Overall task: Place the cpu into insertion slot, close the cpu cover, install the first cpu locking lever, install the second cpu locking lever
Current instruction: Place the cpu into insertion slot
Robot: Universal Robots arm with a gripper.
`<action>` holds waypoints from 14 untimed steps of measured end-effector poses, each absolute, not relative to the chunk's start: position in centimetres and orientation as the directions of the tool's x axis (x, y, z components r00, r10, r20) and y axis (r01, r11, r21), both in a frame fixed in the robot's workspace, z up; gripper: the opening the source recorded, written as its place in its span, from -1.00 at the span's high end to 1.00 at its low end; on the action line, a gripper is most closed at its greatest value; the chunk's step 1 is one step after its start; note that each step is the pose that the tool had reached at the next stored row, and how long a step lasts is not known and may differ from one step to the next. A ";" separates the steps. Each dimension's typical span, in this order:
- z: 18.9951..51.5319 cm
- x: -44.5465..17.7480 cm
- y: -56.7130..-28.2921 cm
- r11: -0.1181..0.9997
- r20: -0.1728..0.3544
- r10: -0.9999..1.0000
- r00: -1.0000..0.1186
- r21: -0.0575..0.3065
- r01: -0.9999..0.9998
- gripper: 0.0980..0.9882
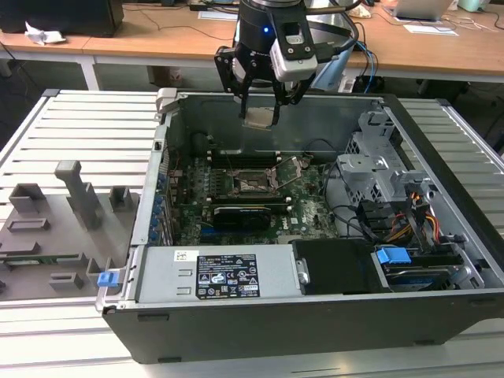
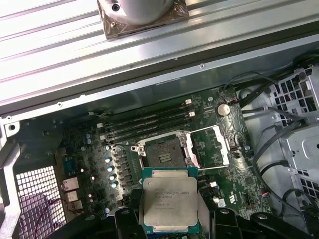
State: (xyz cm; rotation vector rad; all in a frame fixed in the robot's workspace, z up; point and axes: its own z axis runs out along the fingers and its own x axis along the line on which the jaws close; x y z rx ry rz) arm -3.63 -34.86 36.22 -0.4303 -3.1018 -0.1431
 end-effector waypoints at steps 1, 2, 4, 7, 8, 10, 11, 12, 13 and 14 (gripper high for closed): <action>36.2 -3.6 -34.9 0.958 0.019 0.273 -0.962 0.089 0.273 0.03; 36.2 -3.6 -34.9 0.957 0.019 0.274 -0.961 0.089 0.275 0.03; 36.2 -3.6 -34.9 0.956 0.019 0.279 -0.960 0.089 0.280 0.03; 36.2 -3.6 -34.9 0.954 0.019 0.287 -0.958 0.089 0.288 0.03; 36.2 -3.6 -34.9 0.953 0.019 0.289 -0.957 0.089 0.289 0.03; 36.2 -3.6 -34.9 0.952 0.019 0.291 -0.957 0.089 0.291 0.03; 36.2 -3.6 -34.9 0.952 0.019 0.292 -0.956 0.089 0.293 0.03; 36.2 -3.6 -34.9 0.952 0.019 0.293 -0.956 0.089 0.294 0.03; 36.2 -3.6 -34.9 0.951 0.019 0.295 -0.955 0.089 0.296 0.03; 36.2 -3.6 -34.9 0.950 0.019 0.297 -0.955 0.089 0.298 0.03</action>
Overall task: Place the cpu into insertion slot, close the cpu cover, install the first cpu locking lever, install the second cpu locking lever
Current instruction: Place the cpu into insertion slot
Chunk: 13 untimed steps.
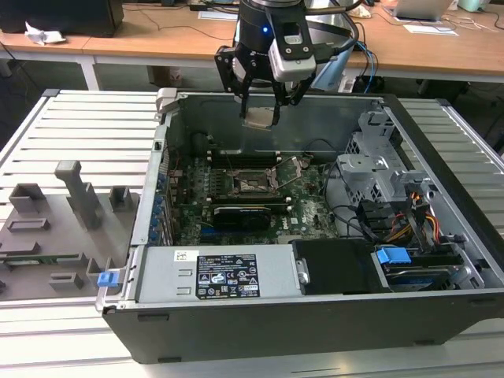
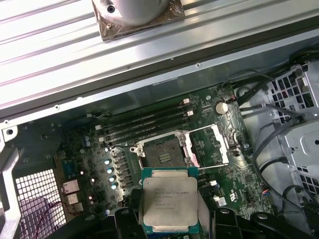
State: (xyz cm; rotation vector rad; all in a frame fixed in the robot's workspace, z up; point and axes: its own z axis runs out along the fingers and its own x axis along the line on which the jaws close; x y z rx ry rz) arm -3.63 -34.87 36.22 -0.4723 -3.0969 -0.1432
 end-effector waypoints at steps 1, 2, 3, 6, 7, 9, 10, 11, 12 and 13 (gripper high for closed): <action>36.2 -3.6 -34.9 0.950 0.019 0.299 -0.954 0.089 0.300 0.03; 36.2 -3.6 -34.9 0.946 0.019 0.310 -0.950 0.089 0.311 0.03; 36.2 -3.6 -34.9 0.944 0.019 0.319 -0.948 0.089 0.319 0.03; 36.2 -3.6 -34.9 0.929 0.019 0.359 -0.933 0.089 0.359 0.03; 36.2 -3.6 -34.9 0.927 0.019 0.365 -0.931 0.089 0.365 0.03; 36.2 -3.6 -34.9 0.920 0.019 0.382 -0.924 0.089 0.382 0.03; 36.2 -3.6 -34.9 0.918 0.019 0.387 -0.922 0.089 0.387 0.03; 36.2 -3.6 -34.9 0.915 0.019 0.394 -0.919 0.089 0.394 0.03; 36.2 -3.6 -34.9 0.910 0.019 0.404 -0.914 0.089 0.404 0.03; 36.2 -3.6 -34.9 0.907 0.019 0.412 -0.911 0.089 0.412 0.03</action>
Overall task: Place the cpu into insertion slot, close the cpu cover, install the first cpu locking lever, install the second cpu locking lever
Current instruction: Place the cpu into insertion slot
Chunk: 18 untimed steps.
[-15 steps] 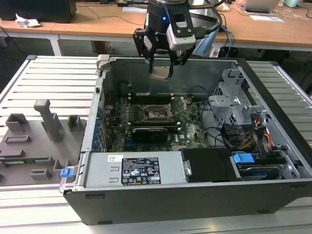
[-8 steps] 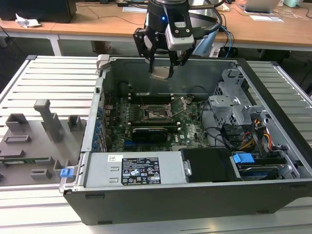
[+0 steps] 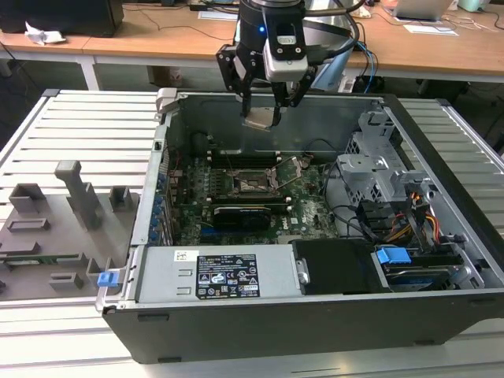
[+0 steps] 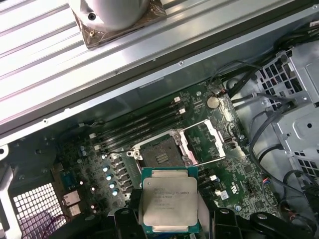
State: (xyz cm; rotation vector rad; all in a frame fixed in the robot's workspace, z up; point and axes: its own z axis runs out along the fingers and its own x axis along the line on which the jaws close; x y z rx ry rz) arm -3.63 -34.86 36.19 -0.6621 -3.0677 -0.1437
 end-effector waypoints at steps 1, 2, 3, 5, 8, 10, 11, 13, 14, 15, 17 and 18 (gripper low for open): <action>36.2 -3.6 -34.9 0.904 0.019 0.417 -0.909 0.089 0.417 0.03; 36.2 -3.6 -34.9 0.901 0.019 0.425 -0.905 0.089 0.425 0.03; 36.2 -3.6 -34.9 0.897 0.019 0.434 -0.901 0.089 0.434 0.03; 36.2 -3.6 -34.9 0.892 0.019 0.443 -0.896 0.089 0.443 0.03; 36.2 -3.6 -34.9 0.885 0.019 0.456 -0.890 0.089 0.456 0.03; 36.2 -3.6 -34.9 0.882 0.019 0.462 -0.886 0.089 0.462 0.03; 36.2 -3.6 -34.9 0.879 0.019 0.469 -0.883 0.089 0.469 0.03; 36.2 -3.6 -34.9 0.876 0.019 0.475 -0.880 0.089 0.475 0.03; 36.2 -3.6 -34.9 0.873 0.019 0.480 -0.877 0.089 0.480 0.03; 36.2 -3.6 -34.9 0.871 0.019 0.484 -0.875 0.089 0.484 0.03; 36.2 -3.6 -34.9 0.867 0.019 0.491 -0.871 0.089 0.491 0.03; 36.2 -3.6 -34.9 0.865 0.019 0.494 -0.869 0.089 0.494 0.03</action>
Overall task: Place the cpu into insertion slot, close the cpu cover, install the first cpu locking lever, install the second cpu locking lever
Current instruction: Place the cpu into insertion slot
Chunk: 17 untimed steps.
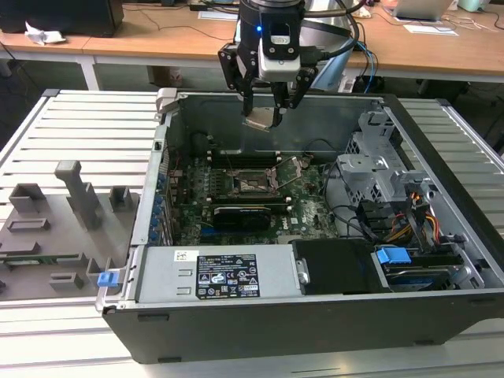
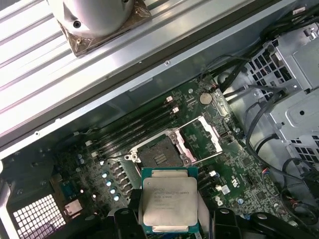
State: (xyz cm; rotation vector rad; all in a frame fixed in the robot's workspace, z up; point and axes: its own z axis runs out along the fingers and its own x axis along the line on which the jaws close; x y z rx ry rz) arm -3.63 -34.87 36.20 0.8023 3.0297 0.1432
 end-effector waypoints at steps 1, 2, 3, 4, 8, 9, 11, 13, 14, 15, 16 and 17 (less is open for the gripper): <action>36.2 -3.6 -34.9 0.863 0.019 0.497 -0.867 0.089 0.497 0.03; 36.2 -3.6 -34.9 0.861 0.019 0.500 -0.866 0.089 0.500 0.03; 36.2 -3.6 -34.9 0.857 0.019 0.507 -0.862 0.089 0.507 0.03; 36.2 -3.6 -34.9 0.853 0.019 0.514 -0.857 0.089 0.514 0.03; 36.2 -3.6 -34.9 0.847 0.019 0.524 -0.851 0.089 0.524 0.03; 36.2 -3.6 -34.9 0.846 0.019 0.526 -0.850 0.089 0.526 0.03; 36.2 -3.6 -34.9 0.843 0.019 0.532 -0.847 0.089 0.531 0.03; 36.2 -3.6 -34.9 0.837 0.019 0.540 -0.842 0.089 0.539 0.03; 36.2 -3.6 -34.9 0.835 0.019 0.543 -0.840 0.089 0.542 0.03; 36.2 -3.6 -34.9 0.833 0.019 0.546 -0.838 0.089 0.545 0.03; 36.2 -3.6 -34.9 0.830 0.019 0.551 -0.834 0.089 0.550 0.03; 36.2 -3.6 -34.9 0.828 0.019 0.554 -0.832 0.089 0.553 0.03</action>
